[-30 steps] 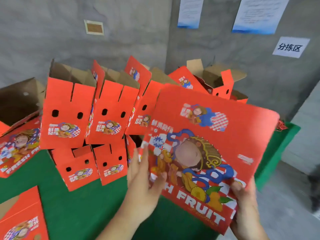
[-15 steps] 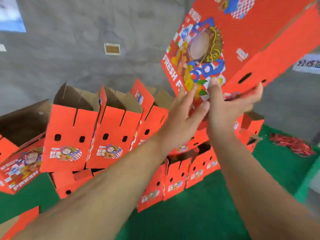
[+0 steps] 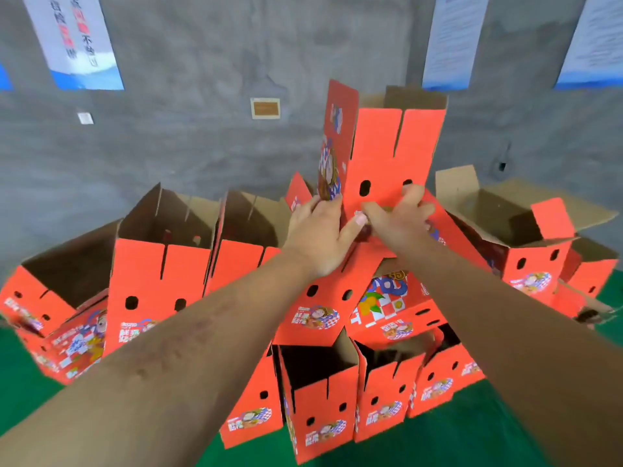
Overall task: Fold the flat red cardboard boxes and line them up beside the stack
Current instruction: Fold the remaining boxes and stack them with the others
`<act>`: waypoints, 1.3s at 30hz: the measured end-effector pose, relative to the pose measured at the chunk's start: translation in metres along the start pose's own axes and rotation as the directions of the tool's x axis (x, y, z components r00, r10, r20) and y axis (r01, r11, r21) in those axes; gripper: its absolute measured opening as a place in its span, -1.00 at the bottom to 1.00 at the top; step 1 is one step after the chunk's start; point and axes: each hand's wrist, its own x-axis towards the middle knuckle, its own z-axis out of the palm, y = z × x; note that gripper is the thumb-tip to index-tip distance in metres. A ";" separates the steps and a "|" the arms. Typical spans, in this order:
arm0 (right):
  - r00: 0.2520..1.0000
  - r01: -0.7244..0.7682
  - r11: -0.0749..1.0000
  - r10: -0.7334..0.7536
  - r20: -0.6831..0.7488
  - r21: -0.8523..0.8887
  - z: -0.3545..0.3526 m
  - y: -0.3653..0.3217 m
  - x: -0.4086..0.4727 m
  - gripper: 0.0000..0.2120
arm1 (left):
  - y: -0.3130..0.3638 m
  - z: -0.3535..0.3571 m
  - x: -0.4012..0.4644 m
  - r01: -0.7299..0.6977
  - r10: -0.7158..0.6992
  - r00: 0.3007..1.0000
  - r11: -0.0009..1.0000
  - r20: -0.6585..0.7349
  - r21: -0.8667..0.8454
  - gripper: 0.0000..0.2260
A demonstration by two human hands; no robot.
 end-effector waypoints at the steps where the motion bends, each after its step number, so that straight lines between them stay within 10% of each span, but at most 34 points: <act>1: 1.000 0.019 0.999 -0.018 -0.022 0.037 0.001 0.003 0.001 -0.32 | -0.004 0.002 -0.002 -0.039 0.039 0.999 0.999 -0.032 0.006 -0.38; 9: 0.978 0.200 0.980 -0.200 0.053 -0.002 0.000 0.020 0.015 -0.59 | -0.011 0.015 0.001 0.075 -0.087 0.994 0.983 -0.062 -0.169 -0.28; 13: 0.942 0.202 0.979 -0.193 0.276 -0.005 0.007 0.045 -0.004 -0.17 | -0.011 0.030 -0.004 0.056 -0.058 0.997 0.997 -0.046 -0.045 -0.40; 18: 0.898 0.392 0.920 -0.385 -0.212 -0.013 0.023 0.034 -0.058 -0.28 | -0.002 0.031 -0.019 0.001 -0.021 0.994 0.982 -0.104 -0.189 -0.54; 25: 0.853 0.509 0.849 -0.476 -0.215 0.141 0.064 0.008 -0.142 -0.51 | -0.032 0.010 -0.107 -0.164 0.003 0.946 0.867 -0.323 -0.471 -0.67; 33: 0.818 0.432 0.802 -0.541 0.196 0.413 0.196 0.008 -0.334 -0.64 | -0.158 -0.007 -0.322 0.213 -0.442 0.868 0.744 -0.227 -0.634 -0.63; 39: 0.599 -0.254 0.963 0.081 0.796 0.093 0.298 0.033 -0.513 -0.67 | -0.282 -0.006 -0.517 0.735 -0.848 0.528 0.437 0.033 -0.519 -0.64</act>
